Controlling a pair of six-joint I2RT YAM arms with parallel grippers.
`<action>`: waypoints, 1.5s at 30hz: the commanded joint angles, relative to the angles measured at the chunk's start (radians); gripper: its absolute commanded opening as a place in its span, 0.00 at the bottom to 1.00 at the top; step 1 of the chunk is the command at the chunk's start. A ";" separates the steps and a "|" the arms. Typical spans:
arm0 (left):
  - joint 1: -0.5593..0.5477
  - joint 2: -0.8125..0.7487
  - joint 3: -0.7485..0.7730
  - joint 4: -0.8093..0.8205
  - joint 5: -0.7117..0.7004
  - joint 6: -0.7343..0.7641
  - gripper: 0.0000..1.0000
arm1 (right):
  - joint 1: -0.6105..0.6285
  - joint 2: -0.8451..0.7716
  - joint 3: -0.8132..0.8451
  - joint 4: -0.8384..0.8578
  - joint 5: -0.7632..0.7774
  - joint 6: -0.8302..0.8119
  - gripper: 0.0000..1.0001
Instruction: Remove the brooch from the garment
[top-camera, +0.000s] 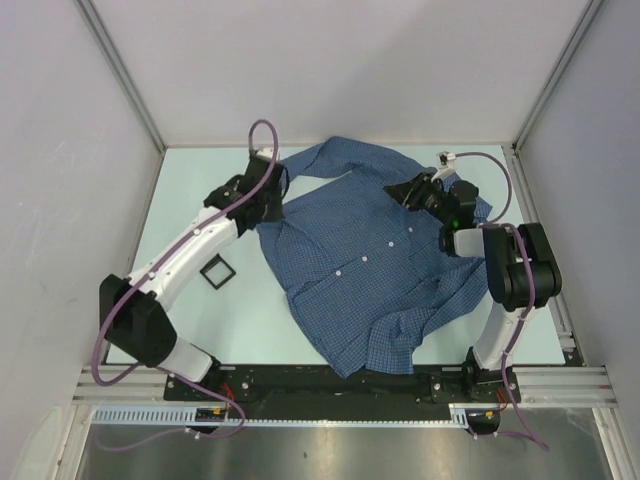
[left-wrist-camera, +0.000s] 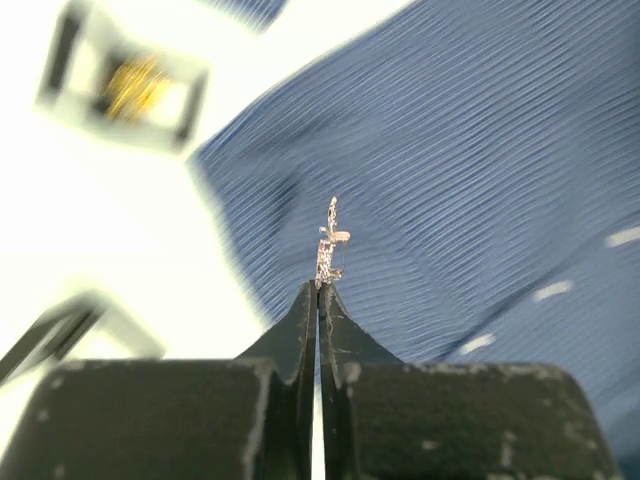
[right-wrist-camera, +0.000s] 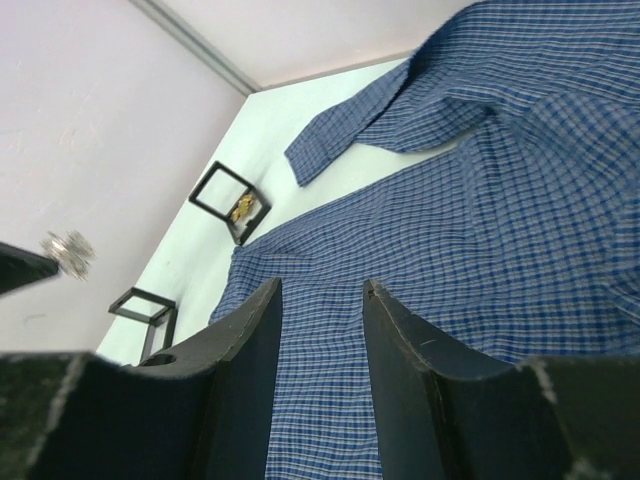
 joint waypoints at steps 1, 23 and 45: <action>-0.008 -0.077 -0.138 -0.245 -0.236 0.028 0.00 | 0.016 -0.066 0.017 -0.005 0.007 -0.051 0.42; -0.021 0.263 -0.217 -0.406 -0.644 -0.077 0.00 | -0.025 -0.038 0.017 0.042 -0.022 0.009 0.41; 0.025 0.384 -0.237 -0.361 -0.730 -0.041 0.00 | -0.033 -0.012 0.017 0.085 -0.036 0.044 0.41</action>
